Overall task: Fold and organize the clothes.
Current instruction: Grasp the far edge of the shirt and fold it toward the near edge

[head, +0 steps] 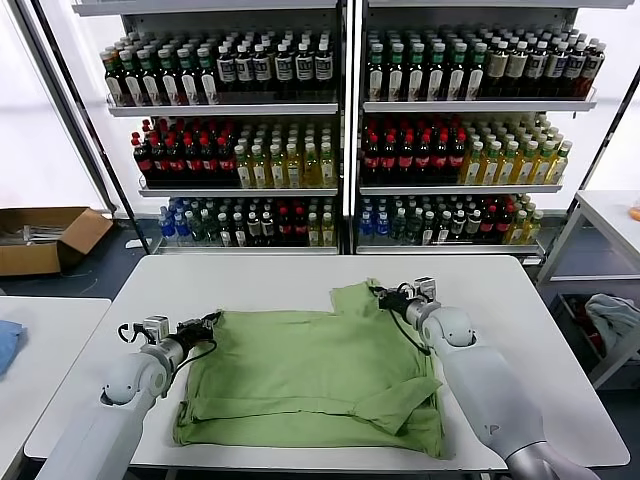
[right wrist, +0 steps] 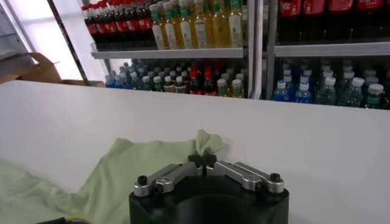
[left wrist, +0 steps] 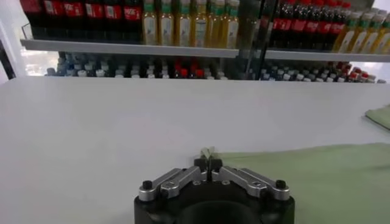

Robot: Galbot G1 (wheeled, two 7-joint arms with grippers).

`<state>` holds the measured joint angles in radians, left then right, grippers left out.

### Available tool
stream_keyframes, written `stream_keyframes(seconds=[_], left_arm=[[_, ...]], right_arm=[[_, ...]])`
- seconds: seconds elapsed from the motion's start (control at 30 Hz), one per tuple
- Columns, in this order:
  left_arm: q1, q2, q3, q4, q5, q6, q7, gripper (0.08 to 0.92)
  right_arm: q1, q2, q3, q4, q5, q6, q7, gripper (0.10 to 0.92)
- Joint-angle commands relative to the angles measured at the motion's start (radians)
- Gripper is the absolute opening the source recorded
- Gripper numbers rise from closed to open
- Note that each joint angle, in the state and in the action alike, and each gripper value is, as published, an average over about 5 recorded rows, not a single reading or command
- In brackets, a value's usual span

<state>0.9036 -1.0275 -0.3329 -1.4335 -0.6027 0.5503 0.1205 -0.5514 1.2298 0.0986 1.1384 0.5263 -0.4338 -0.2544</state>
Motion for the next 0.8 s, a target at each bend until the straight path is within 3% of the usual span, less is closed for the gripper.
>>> stream_keyframes(seconds=[0.03,0.33,0.8], left_arm=[[0.008,0.004,-0.013,-0.065,-0.018,-0.021,-0.008,0.090],[0.078,0.021,-0.073,-0.216,-0.054,-0.016,-0.031,0.090],[0.313,0.054,-0.222,-0.483,-0.101,-0.014,-0.063,0.088]], right_arm=[[-0.066,-0.014,0.040,0.182,0.065,0.000,0.010,0.106],[-0.216,-0.076,0.127,0.429,0.122,-0.020,0.034,0.106],[-0.664,-0.155,0.362,0.859,0.150,-0.023,0.045,0.106]])
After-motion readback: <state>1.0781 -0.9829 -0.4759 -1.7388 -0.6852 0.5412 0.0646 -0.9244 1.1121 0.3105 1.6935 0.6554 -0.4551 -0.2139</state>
